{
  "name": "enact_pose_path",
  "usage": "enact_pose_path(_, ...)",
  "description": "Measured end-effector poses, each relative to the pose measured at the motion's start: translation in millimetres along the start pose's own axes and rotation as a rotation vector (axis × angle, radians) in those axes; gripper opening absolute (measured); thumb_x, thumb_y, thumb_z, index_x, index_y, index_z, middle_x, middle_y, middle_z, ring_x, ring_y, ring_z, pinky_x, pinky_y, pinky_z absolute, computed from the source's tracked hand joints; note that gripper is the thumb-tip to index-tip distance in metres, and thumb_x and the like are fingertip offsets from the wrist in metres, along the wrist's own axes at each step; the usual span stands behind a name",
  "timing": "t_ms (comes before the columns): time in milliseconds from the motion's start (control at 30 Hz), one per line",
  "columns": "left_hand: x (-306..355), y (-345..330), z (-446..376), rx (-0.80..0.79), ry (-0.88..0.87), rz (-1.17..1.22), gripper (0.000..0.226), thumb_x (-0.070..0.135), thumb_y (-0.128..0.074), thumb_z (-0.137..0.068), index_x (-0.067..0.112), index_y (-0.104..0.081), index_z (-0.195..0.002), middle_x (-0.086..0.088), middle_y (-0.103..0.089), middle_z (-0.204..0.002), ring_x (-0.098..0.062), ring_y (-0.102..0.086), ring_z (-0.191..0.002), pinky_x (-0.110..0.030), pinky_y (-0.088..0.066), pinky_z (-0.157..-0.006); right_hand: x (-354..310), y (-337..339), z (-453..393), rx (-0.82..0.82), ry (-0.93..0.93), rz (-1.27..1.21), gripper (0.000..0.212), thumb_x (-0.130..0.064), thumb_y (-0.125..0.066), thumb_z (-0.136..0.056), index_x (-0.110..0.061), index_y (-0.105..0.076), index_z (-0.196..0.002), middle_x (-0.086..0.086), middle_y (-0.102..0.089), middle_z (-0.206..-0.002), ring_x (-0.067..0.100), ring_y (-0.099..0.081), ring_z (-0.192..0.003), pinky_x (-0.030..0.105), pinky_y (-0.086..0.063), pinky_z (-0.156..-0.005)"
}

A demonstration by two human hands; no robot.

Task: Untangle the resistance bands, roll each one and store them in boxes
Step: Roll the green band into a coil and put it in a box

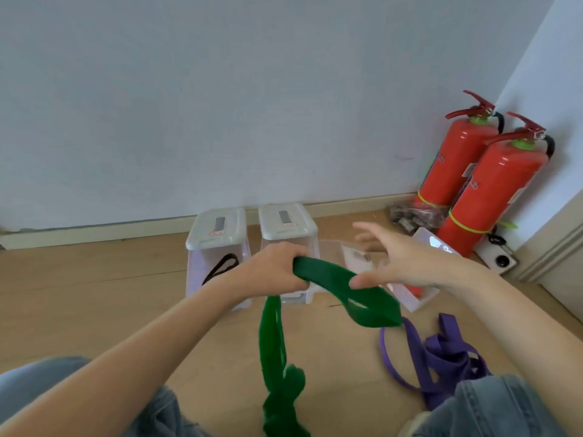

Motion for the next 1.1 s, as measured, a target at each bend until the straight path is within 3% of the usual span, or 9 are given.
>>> enact_pose_path(133,12.0,-6.5,-2.1,-0.026,-0.04,0.003,0.025,0.009,-0.063,-0.075,0.022,-0.045,-0.063,0.007,-0.045,-0.059,-0.004,-0.043,-0.052,-0.015,-0.033,-0.048,-13.6,-43.0,-7.4,-0.159,0.124,0.205,0.082,-0.055,-0.074,-0.066,-0.026,-0.04,-0.135,-0.011,-0.048,-0.132,0.004,-0.043,-0.12,0.023,-0.037,-0.099)
enact_pose_path(267,6.9,11.0,-0.4,0.11,-0.046,0.154,0.026,0.004,-0.062,-0.074,0.022,-0.048,-0.062,0.009,-0.044,-0.055,0.0,-0.041,-0.048,-0.01,-0.031,-0.046,-29.6,-47.1,-8.0,0.109,0.221,0.116,0.025,-0.025,-0.069,-0.079,-0.025,-0.051,-0.096,-0.007,-0.059,-0.091,0.01,-0.058,-0.085,0.021,-0.046,-0.072)
enact_pose_path(367,-5.3,6.6,0.0,0.207,-0.011,0.219,0.022,0.006,-0.061,-0.075,0.021,-0.048,-0.065,0.008,-0.044,-0.059,-0.005,-0.042,-0.052,-0.015,-0.033,-0.05,-43.0,-30.1,-0.9,0.29,0.323,-0.209,0.014,-0.022,-0.063,-0.078,-0.029,-0.051,-0.079,-0.009,-0.053,-0.074,0.008,-0.051,-0.069,0.019,-0.04,-0.063)
enact_pose_path(567,-27.3,-48.8,11.8,-0.102,0.074,0.203,0.013,0.01,-0.06,-0.083,0.016,-0.05,-0.077,-0.012,-0.064,-0.097,-0.023,-0.062,-0.095,-0.035,-0.05,-0.087,-51.9,-17.5,10.1,0.24,0.437,-0.951,0.011,-0.008,-0.057,-0.072,-0.007,-0.062,-0.082,0.009,-0.065,-0.07,0.021,-0.063,-0.066,0.03,-0.054,-0.067)
enact_pose_path(667,-14.5,-13.0,8.9,0.041,0.056,0.189,0.013,0.009,-0.063,-0.082,0.009,-0.054,-0.073,-0.005,-0.059,-0.07,-0.009,-0.059,-0.065,-0.019,-0.048,-0.061,-40.3,2.8,13.7,0.319,0.426,-1.226,0.008,-0.006,-0.053,-0.08,-0.01,-0.06,-0.079,0.005,-0.063,-0.064,0.018,-0.063,-0.062,0.028,-0.055,-0.064)
enact_pose_path(800,6.6,64.9,18.9,0.392,-0.179,0.805,0.026,0.006,-0.06,-0.077,0.024,-0.058,-0.059,0.01,-0.049,-0.047,-0.005,-0.05,-0.047,-0.016,-0.048,-0.059,-19.6,21.0,16.6,0.348,0.292,-0.725,0.004,-0.017,-0.06,-0.083,-0.017,-0.062,-0.079,0.004,-0.065,-0.073,0.02,-0.069,-0.074,0.024,-0.054,-0.064)
enact_pose_path(933,12.0,38.1,18.5,0.123,-0.036,0.203,0.028,0.001,-0.062,-0.076,0.023,-0.049,-0.064,0.005,-0.043,-0.057,0.002,-0.041,-0.043,-0.011,-0.035,-0.049,10.1,0.2,12.8,-0.085,-0.11,0.257,0.055,-0.037,-0.074,-0.075,-0.021,-0.052,-0.122,-0.007,-0.059,-0.118,0.011,-0.055,-0.103,0.028,-0.044,-0.093)
enact_pose_path(1033,17.8,-1.7,11.0,-0.061,-0.065,-0.019,0.025,0.005,-0.063,-0.072,0.022,-0.047,-0.064,0.007,-0.044,-0.06,-0.002,-0.045,-0.052,-0.017,-0.033,-0.049,-3.4,-13.1,13.4,-0.105,-0.049,0.091,0.098,-0.061,-0.073,-0.055,-0.031,-0.032,-0.139,-0.02,-0.046,-0.119,0.001,-0.046,-0.109,0.023,-0.039,-0.094)
enact_pose_path(1100,16.3,-6.6,7.0,-0.058,-0.057,-0.021,0.022,0.007,-0.064,-0.073,0.02,-0.047,-0.066,0.006,-0.046,-0.062,-0.005,-0.044,-0.054,-0.019,-0.033,-0.05,-15.2,-29.8,7.6,-0.089,0.072,0.108,0.09,-0.065,-0.071,-0.055,-0.032,-0.041,-0.132,-0.02,-0.046,-0.119,-0.001,-0.046,-0.112,0.018,-0.038,-0.09)
Point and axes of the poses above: each hand's wrist, its own z-axis away from the middle knuckle, its own y-axis out of the back of the hand, x = y × z, the point moved 3 cm from there along -z, towards the middle knuckle
